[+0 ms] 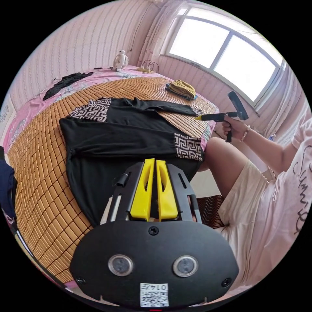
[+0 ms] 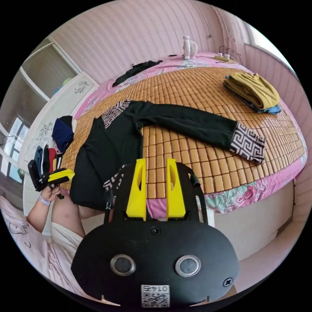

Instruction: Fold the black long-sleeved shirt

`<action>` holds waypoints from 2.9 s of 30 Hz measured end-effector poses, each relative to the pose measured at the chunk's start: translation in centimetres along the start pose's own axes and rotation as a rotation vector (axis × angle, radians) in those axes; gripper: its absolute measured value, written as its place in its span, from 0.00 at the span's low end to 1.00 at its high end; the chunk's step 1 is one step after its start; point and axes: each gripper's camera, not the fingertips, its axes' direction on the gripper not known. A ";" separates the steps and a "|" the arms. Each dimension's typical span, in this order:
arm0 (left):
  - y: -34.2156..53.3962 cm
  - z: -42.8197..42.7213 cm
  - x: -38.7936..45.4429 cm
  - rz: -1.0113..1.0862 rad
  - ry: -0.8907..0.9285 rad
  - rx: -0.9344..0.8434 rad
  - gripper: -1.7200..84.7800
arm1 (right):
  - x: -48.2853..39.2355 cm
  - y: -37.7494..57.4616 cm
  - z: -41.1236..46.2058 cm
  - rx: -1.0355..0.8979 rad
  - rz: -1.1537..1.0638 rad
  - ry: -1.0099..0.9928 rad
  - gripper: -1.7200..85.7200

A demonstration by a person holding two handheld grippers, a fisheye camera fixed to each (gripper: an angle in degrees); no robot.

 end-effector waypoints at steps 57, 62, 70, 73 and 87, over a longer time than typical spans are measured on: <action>6.2 -4.4 -8.5 -0.229 -0.157 -0.254 0.11 | -28.1 6.7 7.2 -0.126 -0.733 -0.272 0.13; 5.7 -4.3 -8.4 -0.163 -0.201 -0.288 0.04 | -27.0 0.5 9.6 -0.069 -0.670 0.005 0.13; 5.5 -8.2 -9.2 -0.061 -0.145 -0.213 0.01 | -26.4 -3.4 14.2 -0.205 -0.825 0.191 0.04; 5.9 -9.8 -9.9 -0.019 -0.116 -0.191 0.01 | -25.6 -4.2 13.3 -0.190 -0.872 0.173 0.02; 6.0 -10.6 -15.2 -0.031 -0.026 -0.263 0.09 | -18.7 -9.7 11.6 -0.201 -0.714 -0.022 0.09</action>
